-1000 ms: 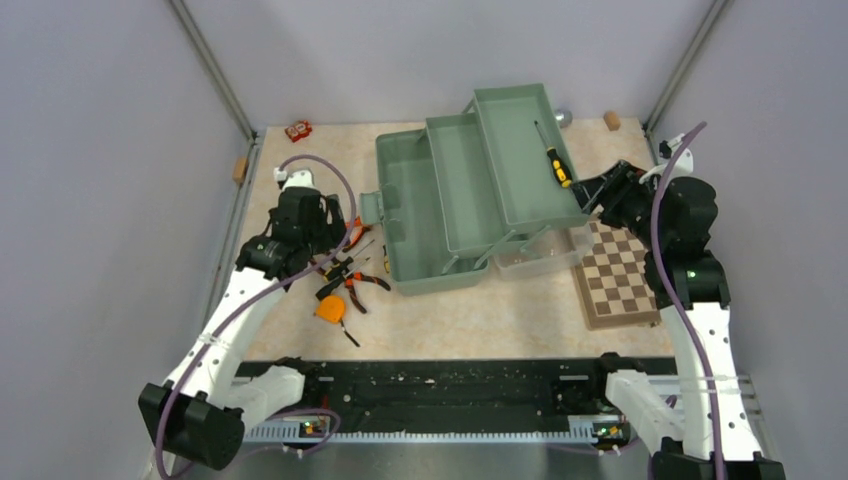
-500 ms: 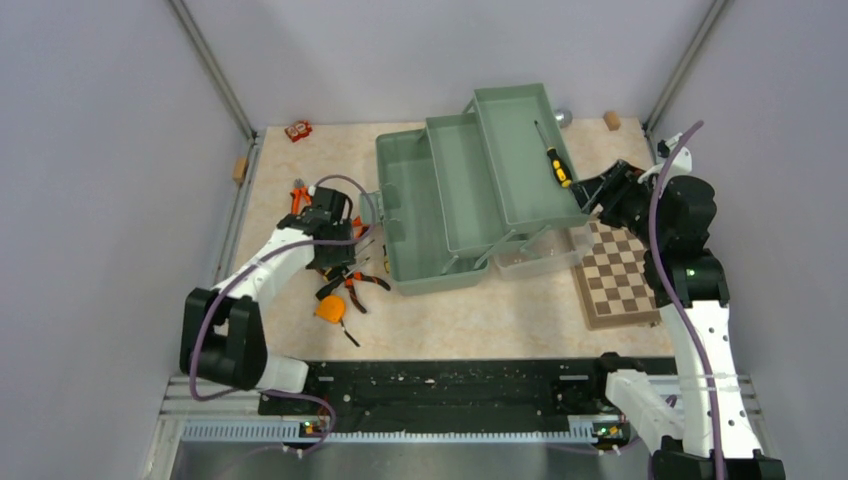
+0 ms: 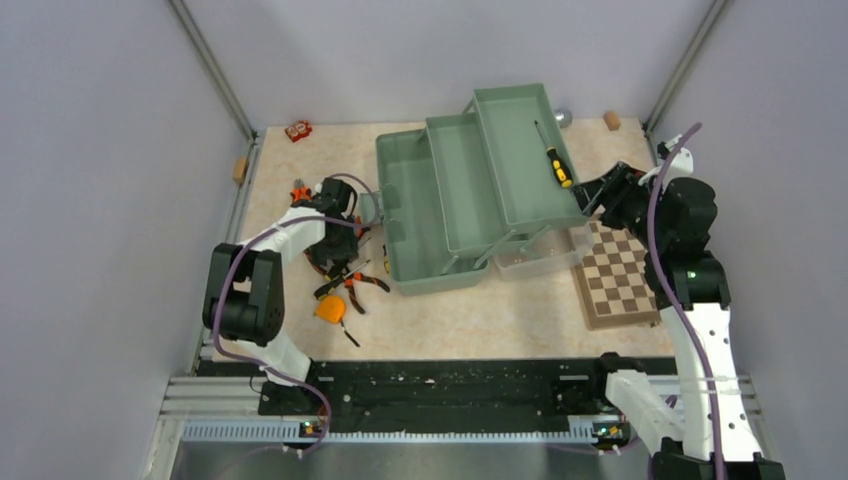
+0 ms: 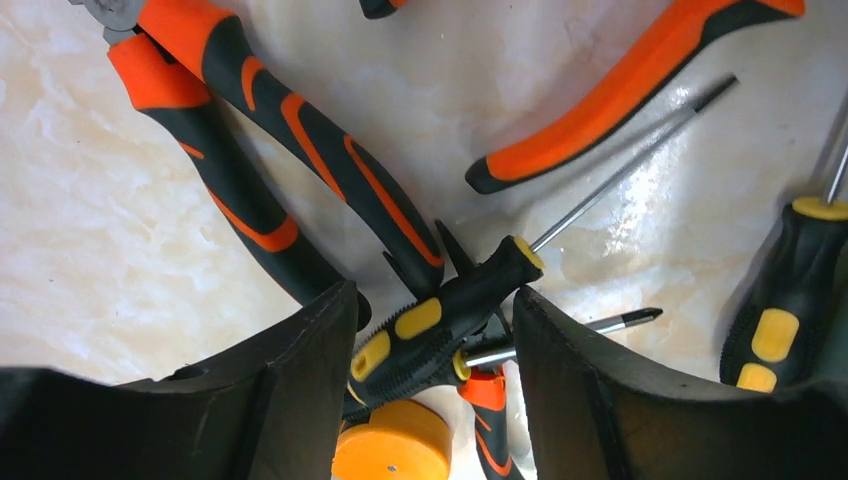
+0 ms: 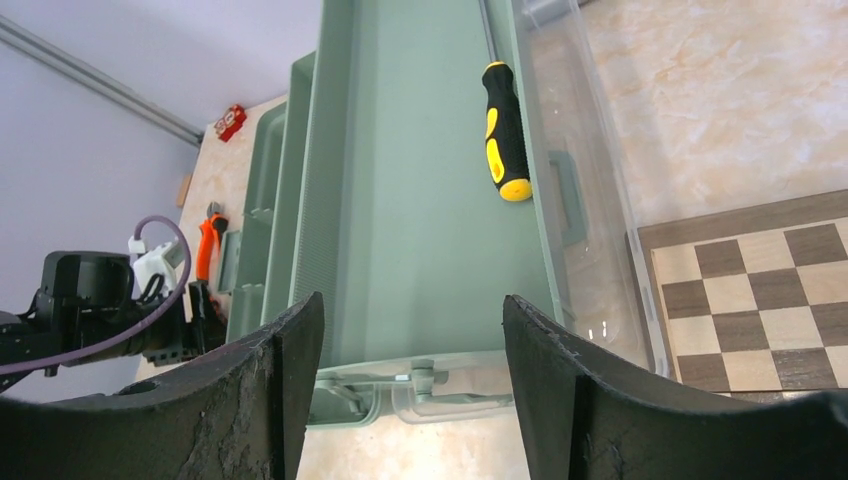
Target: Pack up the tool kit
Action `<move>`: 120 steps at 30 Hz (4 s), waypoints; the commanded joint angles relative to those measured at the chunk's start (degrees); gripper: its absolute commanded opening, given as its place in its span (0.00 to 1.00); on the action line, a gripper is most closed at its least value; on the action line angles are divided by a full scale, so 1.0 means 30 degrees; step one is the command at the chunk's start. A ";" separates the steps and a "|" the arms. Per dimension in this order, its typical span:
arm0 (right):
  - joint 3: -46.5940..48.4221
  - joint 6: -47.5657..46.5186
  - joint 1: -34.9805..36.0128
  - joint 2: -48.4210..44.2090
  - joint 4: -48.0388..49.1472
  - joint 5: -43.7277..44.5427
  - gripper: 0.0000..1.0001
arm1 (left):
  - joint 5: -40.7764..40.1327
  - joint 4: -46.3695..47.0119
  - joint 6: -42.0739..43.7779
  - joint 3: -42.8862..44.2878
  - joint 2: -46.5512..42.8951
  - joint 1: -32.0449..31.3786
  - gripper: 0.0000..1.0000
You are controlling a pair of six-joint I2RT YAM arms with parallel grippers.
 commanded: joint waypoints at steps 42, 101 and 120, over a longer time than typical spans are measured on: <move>0.1069 -0.0173 0.0136 -0.0109 0.0395 0.0330 0.66 | 0.3537 -0.3917 -0.2360 0.1332 -0.5584 0.0583 0.00; -0.0379 0.0459 0.0319 -0.1576 0.0270 0.0704 0.75 | 0.5751 0.8943 -1.3341 1.8982 0.7529 -0.9899 0.15; -0.0208 -0.0512 0.0319 -0.1677 -0.0159 0.1582 0.76 | 0.3975 0.6012 -0.8122 1.8455 0.4140 -0.9799 0.71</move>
